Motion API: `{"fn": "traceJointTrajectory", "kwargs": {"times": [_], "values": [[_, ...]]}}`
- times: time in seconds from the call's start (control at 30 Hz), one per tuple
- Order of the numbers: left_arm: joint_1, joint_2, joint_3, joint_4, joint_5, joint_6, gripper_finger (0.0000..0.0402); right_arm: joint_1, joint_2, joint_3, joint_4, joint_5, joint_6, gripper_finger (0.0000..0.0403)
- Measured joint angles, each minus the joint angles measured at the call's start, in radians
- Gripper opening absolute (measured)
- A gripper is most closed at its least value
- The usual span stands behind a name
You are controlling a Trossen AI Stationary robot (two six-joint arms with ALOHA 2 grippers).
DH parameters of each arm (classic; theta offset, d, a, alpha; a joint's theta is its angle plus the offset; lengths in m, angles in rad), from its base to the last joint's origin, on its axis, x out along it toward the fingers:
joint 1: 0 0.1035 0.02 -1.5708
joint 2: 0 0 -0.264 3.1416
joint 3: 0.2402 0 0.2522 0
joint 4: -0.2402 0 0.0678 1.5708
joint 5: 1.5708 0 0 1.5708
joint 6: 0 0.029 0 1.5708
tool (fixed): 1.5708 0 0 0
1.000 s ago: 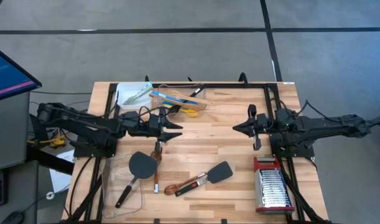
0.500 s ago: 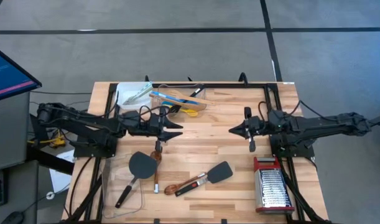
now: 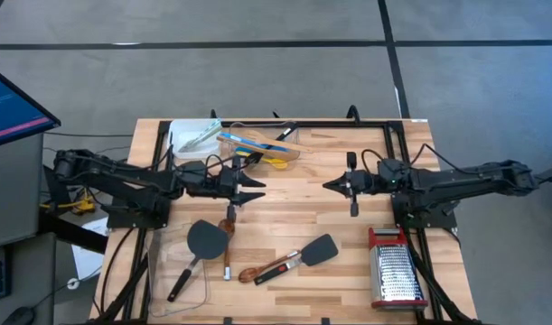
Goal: Pick & Place Kitchen Items
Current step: Put the black slotted spatula into the bottom transparent bin
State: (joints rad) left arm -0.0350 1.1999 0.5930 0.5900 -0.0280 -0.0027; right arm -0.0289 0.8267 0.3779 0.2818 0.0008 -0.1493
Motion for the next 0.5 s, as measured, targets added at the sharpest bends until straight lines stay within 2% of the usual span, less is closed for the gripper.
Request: {"fn": "traceJointTrajectory", "kwargs": {"times": [0.13,0.27,0.33,0.5], "values": [[0.016,0.0,0.0,0.0,0.0,0.025,0.0099,-0.018,0.047,0.0,-0.025,-0.043,0.019,0.0],[0.018,0.0,0.0,0.001,0.0,0.022,0.0099,-0.03,0.111,0.0,-0.047,-0.234,0.053,0.0],[0.018,0.0,0.0,0.001,0.02,0.021,0.0099,-0.031,0.144,0.0,-0.043,-0.295,0.053,0.0],[0.009,0.0,0.0,0.002,0.137,0.021,0.0099,-0.031,0.213,0.0,-0.004,-0.313,0.121,0.0]]}}
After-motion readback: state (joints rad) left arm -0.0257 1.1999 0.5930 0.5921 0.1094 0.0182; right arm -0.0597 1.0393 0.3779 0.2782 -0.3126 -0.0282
